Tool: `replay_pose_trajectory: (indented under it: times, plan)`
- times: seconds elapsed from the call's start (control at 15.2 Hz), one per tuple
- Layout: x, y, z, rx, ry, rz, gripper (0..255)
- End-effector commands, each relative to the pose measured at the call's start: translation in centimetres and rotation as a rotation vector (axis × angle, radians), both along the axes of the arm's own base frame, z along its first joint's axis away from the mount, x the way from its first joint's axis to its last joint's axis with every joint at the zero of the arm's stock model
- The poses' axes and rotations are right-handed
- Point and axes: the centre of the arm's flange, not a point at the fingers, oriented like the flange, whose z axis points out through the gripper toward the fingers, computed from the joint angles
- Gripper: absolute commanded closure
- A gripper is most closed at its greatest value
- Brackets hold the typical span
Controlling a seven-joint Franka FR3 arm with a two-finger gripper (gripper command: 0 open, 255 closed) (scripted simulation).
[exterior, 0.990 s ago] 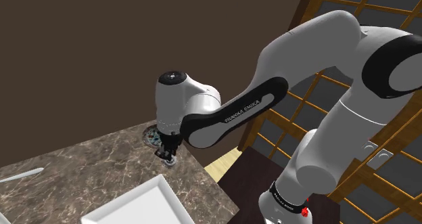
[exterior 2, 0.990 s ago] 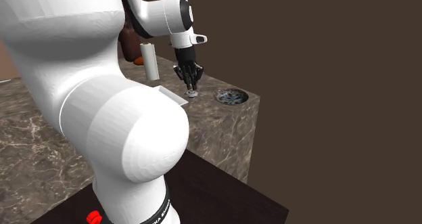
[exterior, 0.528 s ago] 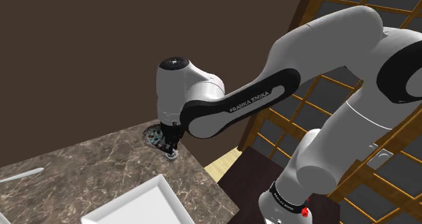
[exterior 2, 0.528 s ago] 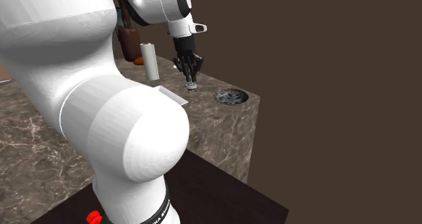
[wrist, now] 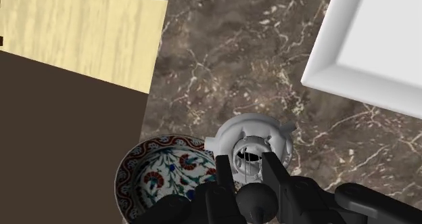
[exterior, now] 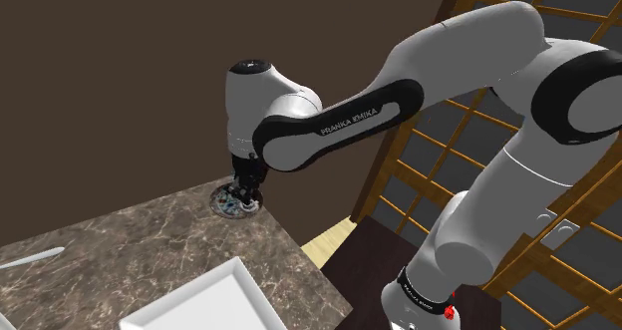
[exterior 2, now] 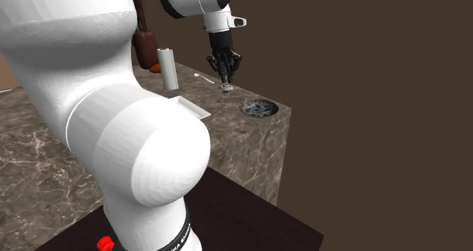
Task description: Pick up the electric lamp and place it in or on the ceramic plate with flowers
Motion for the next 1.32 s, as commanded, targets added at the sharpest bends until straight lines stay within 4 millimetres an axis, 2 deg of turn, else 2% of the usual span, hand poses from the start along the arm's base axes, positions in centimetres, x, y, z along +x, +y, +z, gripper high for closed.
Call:
replay_pose_trajectory:
  times: [0.0,0.59,1.25]
  plan:
    - [2.2,-1.4,0.3,-0.001,0.0,0.0,255]
    - [12.4,-7.2,1.4,-0.001,0.0,0.0,255]
    - [12.4,-7.2,-3.9,-0.001,0.0,0.0,255]
